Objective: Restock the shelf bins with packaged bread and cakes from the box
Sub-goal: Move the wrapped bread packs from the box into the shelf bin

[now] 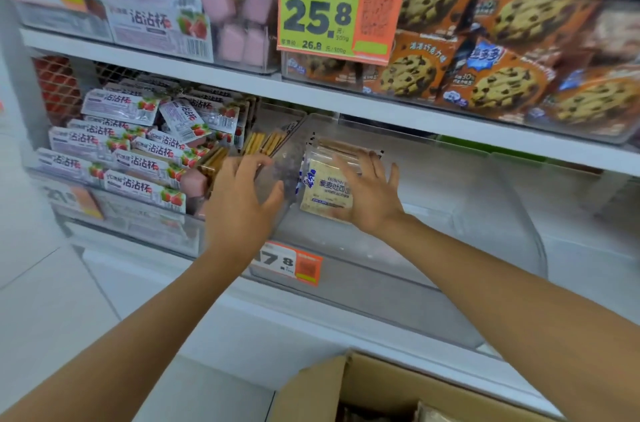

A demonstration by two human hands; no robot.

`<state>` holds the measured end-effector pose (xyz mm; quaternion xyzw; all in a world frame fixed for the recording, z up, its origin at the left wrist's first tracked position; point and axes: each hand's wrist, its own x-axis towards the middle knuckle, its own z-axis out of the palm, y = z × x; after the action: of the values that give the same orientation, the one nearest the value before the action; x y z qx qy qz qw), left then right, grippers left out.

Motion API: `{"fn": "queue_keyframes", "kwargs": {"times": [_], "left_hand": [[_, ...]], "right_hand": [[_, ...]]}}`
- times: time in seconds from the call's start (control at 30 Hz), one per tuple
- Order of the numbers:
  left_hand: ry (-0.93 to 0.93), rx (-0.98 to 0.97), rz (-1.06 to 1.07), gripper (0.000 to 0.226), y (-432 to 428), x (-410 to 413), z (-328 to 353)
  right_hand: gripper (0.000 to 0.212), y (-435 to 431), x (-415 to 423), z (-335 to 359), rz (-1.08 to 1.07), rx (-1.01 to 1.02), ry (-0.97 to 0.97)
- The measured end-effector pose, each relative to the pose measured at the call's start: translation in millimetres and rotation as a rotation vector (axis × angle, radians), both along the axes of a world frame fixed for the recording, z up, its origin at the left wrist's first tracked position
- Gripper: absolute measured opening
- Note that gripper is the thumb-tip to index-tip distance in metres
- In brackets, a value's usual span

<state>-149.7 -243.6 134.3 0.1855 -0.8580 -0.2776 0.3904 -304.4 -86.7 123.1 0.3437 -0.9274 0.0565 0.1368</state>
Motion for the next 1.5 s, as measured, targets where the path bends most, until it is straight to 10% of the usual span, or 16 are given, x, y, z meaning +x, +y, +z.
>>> {"fn": "queue_keyframes", "kwargs": {"times": [0.17,0.4,0.73,0.9,1.07,1.2,1.3,1.5], "left_hand": [[-0.003,-0.179,0.110,0.028,29,23,11],[-0.296,0.030,-0.398,0.017,141,89,-24],[-0.716,0.227,-0.481,0.023,209,139,-137],[-0.748,0.331,-0.446,0.027,207,137,-158],[-0.773,0.580,-0.421,0.083,221,122,-151],[-0.768,1.003,-0.581,0.074,247,111,-131],[-0.745,0.977,-0.530,0.025,256,118,-125],[-0.691,1.119,-0.349,0.026,224,152,-133]], "right_hand": [[0.069,55,57,24,0.056,-0.189,-0.150],[0.015,172,167,4,0.049,-0.398,-0.152],[0.040,305,200,-143,-0.647,-0.598,-0.939],[0.015,293,200,-181,-0.689,-0.874,-1.117],[0.021,303,208,-150,-0.477,-0.944,-1.035],[0.016,311,215,-115,-0.367,-0.907,-1.251],[0.038,317,222,-117,-0.345,-0.751,-1.289],[0.068,321,257,-151,-0.375,-0.175,-1.310]]}}
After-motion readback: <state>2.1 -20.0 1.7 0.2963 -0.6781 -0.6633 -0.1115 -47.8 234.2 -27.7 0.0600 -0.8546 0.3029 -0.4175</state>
